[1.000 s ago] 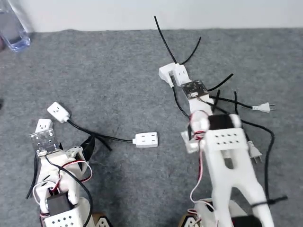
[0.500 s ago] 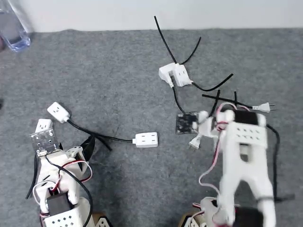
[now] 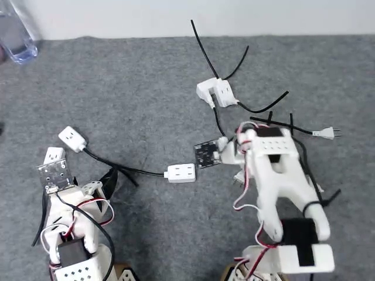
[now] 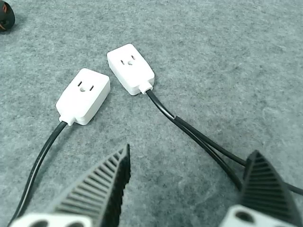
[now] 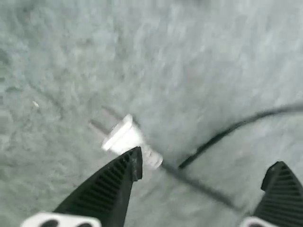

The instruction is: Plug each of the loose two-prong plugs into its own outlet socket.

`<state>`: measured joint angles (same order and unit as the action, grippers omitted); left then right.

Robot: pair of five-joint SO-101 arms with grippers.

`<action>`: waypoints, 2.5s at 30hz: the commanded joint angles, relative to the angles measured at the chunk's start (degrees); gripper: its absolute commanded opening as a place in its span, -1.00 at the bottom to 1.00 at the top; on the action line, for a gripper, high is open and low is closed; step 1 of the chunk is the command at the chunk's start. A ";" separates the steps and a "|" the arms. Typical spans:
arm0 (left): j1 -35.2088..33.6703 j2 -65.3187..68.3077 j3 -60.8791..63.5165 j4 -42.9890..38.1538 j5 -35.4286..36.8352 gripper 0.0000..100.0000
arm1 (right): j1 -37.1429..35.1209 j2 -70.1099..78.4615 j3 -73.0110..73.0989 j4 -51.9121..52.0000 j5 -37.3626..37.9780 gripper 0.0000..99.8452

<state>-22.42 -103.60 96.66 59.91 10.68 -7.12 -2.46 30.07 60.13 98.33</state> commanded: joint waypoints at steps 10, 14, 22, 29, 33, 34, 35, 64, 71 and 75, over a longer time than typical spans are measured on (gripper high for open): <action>0.18 -0.26 -0.22 -1.58 -0.35 -0.27 | 4.00 14.64 -28.92 32.66 10.55 -0.23; 0.18 -0.26 -0.22 -1.58 -0.35 -0.27 | 9.89 15.16 -32.26 42.51 20.57 -0.23; 0.18 -0.26 -0.22 -1.49 -0.35 -0.27 | 11.38 15.16 -22.33 35.74 28.92 -0.23; 0.18 -0.26 -0.22 -1.41 -0.35 -0.27 | 6.81 15.16 -15.12 26.86 29.01 -0.23; 0.18 -0.26 -0.22 -1.41 -0.35 -0.27 | 6.99 15.25 -14.07 24.48 29.36 -0.23; 0.18 -0.26 -0.22 -1.41 -0.35 -0.27 | 6.99 15.25 -14.07 23.78 29.36 -0.23; 0.18 -0.26 -0.22 -1.41 -0.35 -0.27 | 6.99 15.60 -14.07 22.99 29.36 -0.23; 0.18 -0.26 -0.22 -1.32 -4.22 -0.28 | 4.26 25.10 -22.86 25.45 22.95 -0.93; 0.18 -0.26 -0.22 -1.23 -4.22 -0.28 | -1.45 24.66 -26.55 24.92 17.05 -0.98; 0.18 -0.26 -0.22 -0.70 -4.31 -0.28 | -4.09 24.66 -28.84 24.84 12.92 -0.98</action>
<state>-22.42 -103.60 96.66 59.91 6.90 -9.58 22.95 4.84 85.19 113.98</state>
